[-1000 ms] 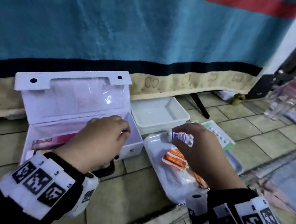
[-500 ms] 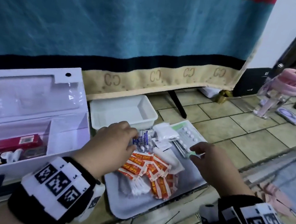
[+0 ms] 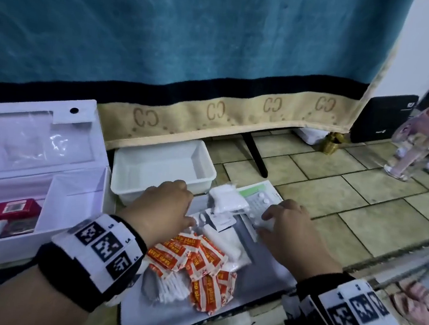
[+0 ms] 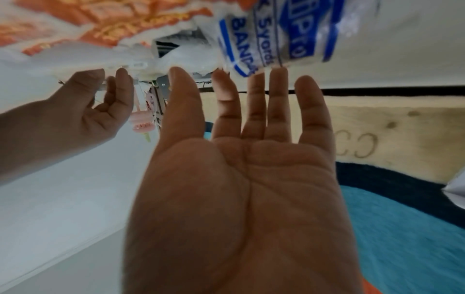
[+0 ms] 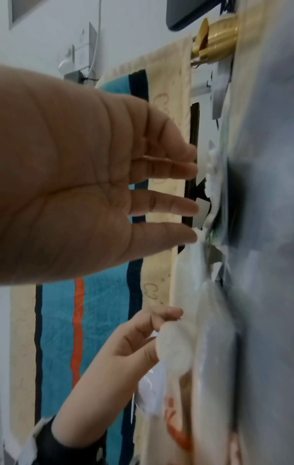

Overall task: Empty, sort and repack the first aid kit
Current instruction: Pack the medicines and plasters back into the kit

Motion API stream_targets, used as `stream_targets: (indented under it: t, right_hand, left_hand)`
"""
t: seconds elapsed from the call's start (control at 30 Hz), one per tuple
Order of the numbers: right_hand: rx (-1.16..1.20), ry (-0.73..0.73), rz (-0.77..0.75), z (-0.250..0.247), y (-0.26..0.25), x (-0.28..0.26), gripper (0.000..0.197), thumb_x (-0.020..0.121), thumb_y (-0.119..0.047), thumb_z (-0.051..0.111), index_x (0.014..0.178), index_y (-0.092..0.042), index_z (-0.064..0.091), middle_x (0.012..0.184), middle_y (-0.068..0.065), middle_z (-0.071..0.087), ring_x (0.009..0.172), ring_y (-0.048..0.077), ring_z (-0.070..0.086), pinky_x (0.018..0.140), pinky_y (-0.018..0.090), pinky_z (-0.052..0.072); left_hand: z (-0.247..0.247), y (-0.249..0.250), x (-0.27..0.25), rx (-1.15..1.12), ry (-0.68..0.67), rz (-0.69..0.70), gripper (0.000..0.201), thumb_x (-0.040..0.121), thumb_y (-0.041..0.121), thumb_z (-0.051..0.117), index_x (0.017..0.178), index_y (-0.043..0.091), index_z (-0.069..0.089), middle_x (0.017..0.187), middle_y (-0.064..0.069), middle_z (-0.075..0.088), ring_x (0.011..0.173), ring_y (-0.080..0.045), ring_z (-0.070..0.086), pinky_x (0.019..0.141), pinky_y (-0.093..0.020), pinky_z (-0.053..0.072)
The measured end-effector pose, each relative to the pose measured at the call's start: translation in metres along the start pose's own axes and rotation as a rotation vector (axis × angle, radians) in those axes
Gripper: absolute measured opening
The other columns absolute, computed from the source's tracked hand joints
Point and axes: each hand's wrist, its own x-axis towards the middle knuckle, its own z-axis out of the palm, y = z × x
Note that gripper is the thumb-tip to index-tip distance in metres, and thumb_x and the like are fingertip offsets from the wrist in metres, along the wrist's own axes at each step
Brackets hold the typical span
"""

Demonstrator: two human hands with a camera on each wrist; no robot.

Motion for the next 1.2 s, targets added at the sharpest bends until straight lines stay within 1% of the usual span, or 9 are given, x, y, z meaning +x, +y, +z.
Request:
stream_targets:
  t: [0.07, 0.23, 0.47, 0.67, 0.87, 0.97, 1.07, 1.13, 1.2]
  right_hand:
    - [-0.056, -0.073, -0.001, 0.0, -0.001, 0.006, 0.036, 0.083, -0.036, 0.063, 0.115, -0.021, 0.06, 0.125, 0.007, 0.048, 0.118, 0.03, 0.042, 0.099, 0.033, 0.04]
    - [-0.104, -0.145, -0.009, 0.0, -0.006, 0.01, 0.044, 0.08, -0.038, 0.065, 0.117, -0.017, 0.056, 0.124, 0.01, 0.046, 0.114, 0.031, 0.048, 0.096, 0.032, 0.043]
    - [-0.087, -0.118, 0.01, 0.005, -0.01, 0.007, 0.043, 0.082, -0.033, 0.062, 0.12, -0.016, 0.052, 0.128, 0.011, 0.036, 0.119, 0.03, 0.037, 0.099, 0.033, 0.039]
    - [-0.068, -0.03, 0.03, -0.008, -0.012, 0.004, 0.041, 0.08, -0.031, 0.062, 0.117, -0.014, 0.054, 0.123, 0.01, 0.043, 0.112, 0.028, 0.041, 0.097, 0.03, 0.035]
    - [-0.037, 0.004, 0.052, -0.036, -0.021, -0.003, 0.046, 0.078, -0.032, 0.066, 0.119, -0.015, 0.055, 0.119, 0.011, 0.046, 0.11, 0.028, 0.046, 0.096, 0.029, 0.035]
    - [0.062, 0.003, 0.064, -0.048, -0.03, -0.006, 0.051, 0.07, -0.026, 0.073, 0.117, -0.017, 0.056, 0.115, 0.008, 0.042, 0.095, 0.026, 0.052, 0.085, 0.027, 0.04]
    - [0.094, 0.031, 0.023, -0.055, -0.045, -0.006, 0.053, 0.064, -0.019, 0.077, 0.114, -0.02, 0.059, 0.103, 0.002, 0.037, 0.078, 0.018, 0.045, 0.07, 0.022, 0.036]
    - [0.119, 0.044, -0.023, -0.06, -0.059, -0.006, 0.048, 0.064, -0.017, 0.077, 0.11, -0.022, 0.062, 0.103, 0.0, 0.039, 0.074, 0.016, 0.045, 0.065, 0.021, 0.037]
    - [0.146, 0.058, -0.075, -0.064, -0.078, -0.007, 0.041, 0.065, -0.017, 0.078, 0.105, -0.022, 0.066, 0.105, 0.0, 0.045, 0.072, 0.014, 0.046, 0.054, 0.016, 0.035]
  left_hand:
    - [0.001, 0.005, 0.007, 0.035, -0.022, 0.006, 0.029, 0.086, 0.044, 0.059, 0.098, 0.019, 0.052, 0.106, 0.0, 0.051, 0.088, -0.017, 0.048, 0.083, -0.032, 0.041]
    - [0.008, 0.012, 0.026, 0.125, -0.137, 0.026, 0.046, 0.082, 0.047, 0.061, 0.118, 0.021, 0.047, 0.116, -0.001, 0.057, 0.107, -0.023, 0.053, 0.095, -0.038, 0.036]
    - [0.018, 0.019, 0.033, 0.142, -0.179, -0.028, 0.034, 0.087, 0.04, 0.053, 0.114, 0.019, 0.05, 0.112, -0.002, 0.057, 0.108, -0.024, 0.053, 0.092, -0.038, 0.034]
    - [0.009, 0.008, 0.031, 0.044, -0.024, -0.073, 0.026, 0.089, 0.019, 0.051, 0.115, 0.016, 0.052, 0.114, -0.004, 0.055, 0.104, -0.024, 0.056, 0.087, -0.033, 0.039]
    - [-0.005, -0.004, 0.022, -0.178, 0.113, -0.08, 0.017, 0.09, 0.014, 0.05, 0.107, 0.013, 0.051, 0.107, -0.007, 0.054, 0.09, -0.021, 0.052, 0.073, -0.028, 0.039]
    - [-0.014, -0.012, 0.015, -0.233, 0.159, -0.086, 0.015, 0.093, 0.011, 0.046, 0.108, 0.01, 0.048, 0.105, -0.009, 0.058, 0.089, -0.022, 0.055, 0.067, -0.025, 0.035]
    - [-0.026, -0.024, 0.003, -0.3, 0.211, -0.112, 0.012, 0.095, 0.011, 0.044, 0.107, 0.01, 0.045, 0.096, -0.011, 0.062, 0.077, -0.021, 0.053, 0.053, -0.028, 0.033]
    - [-0.037, -0.035, -0.009, -0.36, 0.262, -0.133, 0.01, 0.096, 0.013, 0.045, 0.106, 0.013, 0.043, 0.092, -0.009, 0.061, 0.072, -0.019, 0.052, 0.052, -0.023, 0.033]
    - [-0.049, -0.05, -0.024, -0.416, 0.31, -0.138, 0.007, 0.097, 0.02, 0.044, 0.103, 0.016, 0.043, 0.087, -0.006, 0.059, 0.071, -0.018, 0.05, 0.054, -0.027, 0.034]
